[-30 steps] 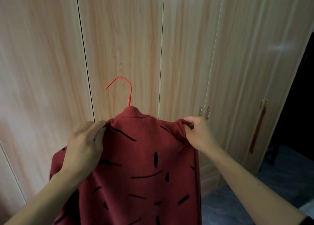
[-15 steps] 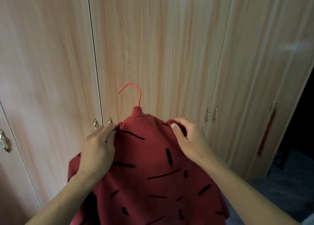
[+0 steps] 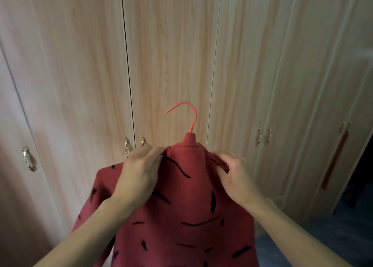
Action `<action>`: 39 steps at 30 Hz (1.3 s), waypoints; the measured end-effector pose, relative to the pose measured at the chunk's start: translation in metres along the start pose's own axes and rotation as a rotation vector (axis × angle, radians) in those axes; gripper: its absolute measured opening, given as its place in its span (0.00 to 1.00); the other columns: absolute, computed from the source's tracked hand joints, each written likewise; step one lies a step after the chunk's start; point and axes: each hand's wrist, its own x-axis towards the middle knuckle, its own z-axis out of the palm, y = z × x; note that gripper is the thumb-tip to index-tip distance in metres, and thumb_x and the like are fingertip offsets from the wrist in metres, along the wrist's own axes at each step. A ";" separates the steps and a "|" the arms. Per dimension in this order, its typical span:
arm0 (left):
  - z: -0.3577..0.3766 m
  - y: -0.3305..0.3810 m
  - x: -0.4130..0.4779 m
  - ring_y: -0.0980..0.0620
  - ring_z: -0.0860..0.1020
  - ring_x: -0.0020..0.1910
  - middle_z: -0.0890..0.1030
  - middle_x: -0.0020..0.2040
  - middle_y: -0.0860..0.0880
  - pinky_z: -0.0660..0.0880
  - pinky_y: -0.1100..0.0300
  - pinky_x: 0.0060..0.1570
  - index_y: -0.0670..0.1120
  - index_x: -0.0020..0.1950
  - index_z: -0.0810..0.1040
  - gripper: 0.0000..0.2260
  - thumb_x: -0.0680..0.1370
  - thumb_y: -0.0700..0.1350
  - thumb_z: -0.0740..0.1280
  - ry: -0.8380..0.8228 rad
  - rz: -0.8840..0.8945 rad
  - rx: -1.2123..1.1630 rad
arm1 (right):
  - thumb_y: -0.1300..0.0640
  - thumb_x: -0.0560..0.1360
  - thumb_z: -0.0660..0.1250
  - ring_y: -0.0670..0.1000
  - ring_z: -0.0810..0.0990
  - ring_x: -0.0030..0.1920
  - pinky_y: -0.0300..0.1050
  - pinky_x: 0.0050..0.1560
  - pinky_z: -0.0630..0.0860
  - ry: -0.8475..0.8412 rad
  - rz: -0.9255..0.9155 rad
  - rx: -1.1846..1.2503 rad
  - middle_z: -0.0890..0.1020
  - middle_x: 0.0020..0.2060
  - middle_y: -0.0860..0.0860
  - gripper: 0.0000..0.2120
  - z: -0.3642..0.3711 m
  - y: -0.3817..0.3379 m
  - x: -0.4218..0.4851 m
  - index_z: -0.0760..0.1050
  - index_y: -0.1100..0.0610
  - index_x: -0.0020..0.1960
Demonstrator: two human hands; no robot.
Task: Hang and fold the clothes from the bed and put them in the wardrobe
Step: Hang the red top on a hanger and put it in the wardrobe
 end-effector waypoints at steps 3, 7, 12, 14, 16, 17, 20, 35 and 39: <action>-0.006 0.013 0.008 0.46 0.72 0.39 0.75 0.40 0.47 0.72 0.49 0.41 0.41 0.52 0.79 0.10 0.80 0.40 0.59 -0.053 0.038 0.001 | 0.71 0.74 0.68 0.45 0.82 0.49 0.41 0.52 0.77 0.052 0.019 0.096 0.83 0.46 0.46 0.16 0.008 0.001 0.002 0.82 0.54 0.55; -0.019 0.022 0.012 0.47 0.73 0.47 0.77 0.47 0.46 0.71 0.56 0.51 0.41 0.61 0.78 0.19 0.73 0.38 0.55 -0.140 0.033 -0.070 | 0.70 0.75 0.68 0.42 0.82 0.48 0.34 0.50 0.75 0.120 0.096 0.237 0.83 0.45 0.42 0.18 0.008 0.003 0.002 0.81 0.47 0.50; -0.040 0.008 0.010 0.52 0.76 0.56 0.77 0.57 0.49 0.74 0.61 0.58 0.42 0.64 0.76 0.31 0.62 0.29 0.55 -0.224 0.030 -0.146 | 0.69 0.75 0.68 0.42 0.82 0.47 0.31 0.49 0.74 0.163 0.098 0.238 0.83 0.45 0.41 0.21 0.007 0.007 -0.001 0.79 0.41 0.48; -0.051 -0.004 0.010 0.55 0.77 0.52 0.78 0.55 0.50 0.77 0.60 0.53 0.43 0.60 0.78 0.25 0.66 0.28 0.60 -0.202 0.008 -0.134 | 0.71 0.74 0.68 0.41 0.82 0.48 0.34 0.50 0.75 0.194 0.094 0.228 0.83 0.46 0.38 0.23 0.005 0.007 -0.001 0.79 0.41 0.49; -0.062 -0.016 0.009 0.57 0.79 0.48 0.81 0.50 0.53 0.77 0.60 0.49 0.47 0.56 0.81 0.17 0.71 0.34 0.67 -0.197 -0.005 -0.096 | 0.70 0.74 0.68 0.44 0.82 0.48 0.37 0.51 0.77 0.202 0.097 0.242 0.83 0.46 0.41 0.22 0.004 0.005 0.002 0.79 0.41 0.49; -0.068 -0.021 0.008 0.59 0.79 0.47 0.82 0.49 0.54 0.76 0.61 0.49 0.49 0.56 0.82 0.14 0.73 0.36 0.69 -0.197 -0.010 -0.085 | 0.70 0.74 0.68 0.44 0.82 0.48 0.37 0.51 0.76 0.199 0.100 0.259 0.83 0.46 0.42 0.22 0.004 0.003 0.004 0.80 0.42 0.49; -0.080 -0.030 0.003 0.60 0.80 0.47 0.84 0.48 0.57 0.73 0.66 0.50 0.50 0.56 0.84 0.10 0.77 0.41 0.68 -0.193 -0.015 -0.066 | 0.70 0.74 0.68 0.44 0.82 0.48 0.34 0.49 0.75 0.200 0.085 0.283 0.83 0.44 0.42 0.19 0.005 -0.003 0.012 0.81 0.45 0.49; -0.125 -0.077 -0.025 0.55 0.79 0.45 0.81 0.45 0.54 0.74 0.60 0.48 0.48 0.55 0.81 0.08 0.77 0.45 0.67 -0.045 -0.121 -0.012 | 0.65 0.73 0.72 0.43 0.81 0.44 0.35 0.43 0.75 0.118 -0.059 0.147 0.84 0.42 0.44 0.09 0.064 -0.058 0.057 0.84 0.54 0.51; -0.135 -0.095 -0.038 0.56 0.77 0.40 0.78 0.41 0.54 0.71 0.67 0.43 0.47 0.51 0.83 0.06 0.76 0.41 0.67 0.061 -0.148 0.014 | 0.67 0.73 0.72 0.40 0.80 0.45 0.28 0.43 0.71 0.040 -0.134 0.091 0.83 0.42 0.44 0.11 0.084 -0.080 0.067 0.84 0.54 0.51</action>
